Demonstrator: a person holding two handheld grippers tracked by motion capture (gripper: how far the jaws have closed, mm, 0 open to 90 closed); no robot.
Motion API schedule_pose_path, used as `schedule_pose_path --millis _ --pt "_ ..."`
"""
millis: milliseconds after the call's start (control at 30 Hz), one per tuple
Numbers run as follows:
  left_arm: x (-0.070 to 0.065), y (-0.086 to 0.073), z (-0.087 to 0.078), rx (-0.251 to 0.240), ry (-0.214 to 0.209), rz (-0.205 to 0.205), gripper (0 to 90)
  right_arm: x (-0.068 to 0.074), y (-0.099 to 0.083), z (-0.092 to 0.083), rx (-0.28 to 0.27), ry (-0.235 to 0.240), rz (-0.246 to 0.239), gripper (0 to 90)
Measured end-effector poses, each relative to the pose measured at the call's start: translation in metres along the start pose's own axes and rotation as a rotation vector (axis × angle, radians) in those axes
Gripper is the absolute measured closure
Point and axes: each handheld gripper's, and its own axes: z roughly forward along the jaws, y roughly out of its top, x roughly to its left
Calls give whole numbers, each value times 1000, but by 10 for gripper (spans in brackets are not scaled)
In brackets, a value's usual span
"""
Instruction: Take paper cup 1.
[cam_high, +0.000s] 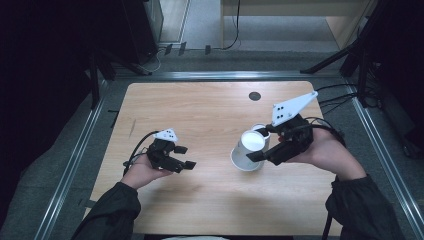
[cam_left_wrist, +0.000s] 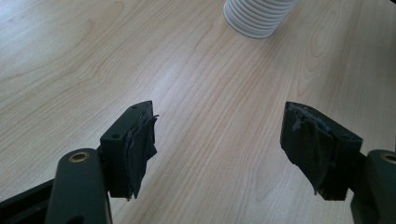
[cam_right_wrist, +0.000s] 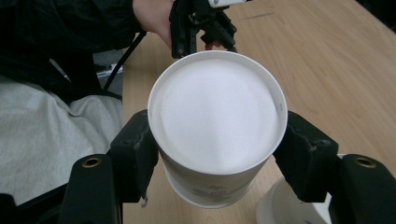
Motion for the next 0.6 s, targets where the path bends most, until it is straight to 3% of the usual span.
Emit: schedule_pose_path --millis 200,333,600 --pt "-2 0 0 3 -5 14 267 0 -22 26 -24 30 15 346" --pt "-3 -1 0 7 3 16 266 0 -35 42 -46 43 -4 347" --pt "-6 -4 -3 -6 -3 22 262 -3 -50 64 -88 59 28 347"
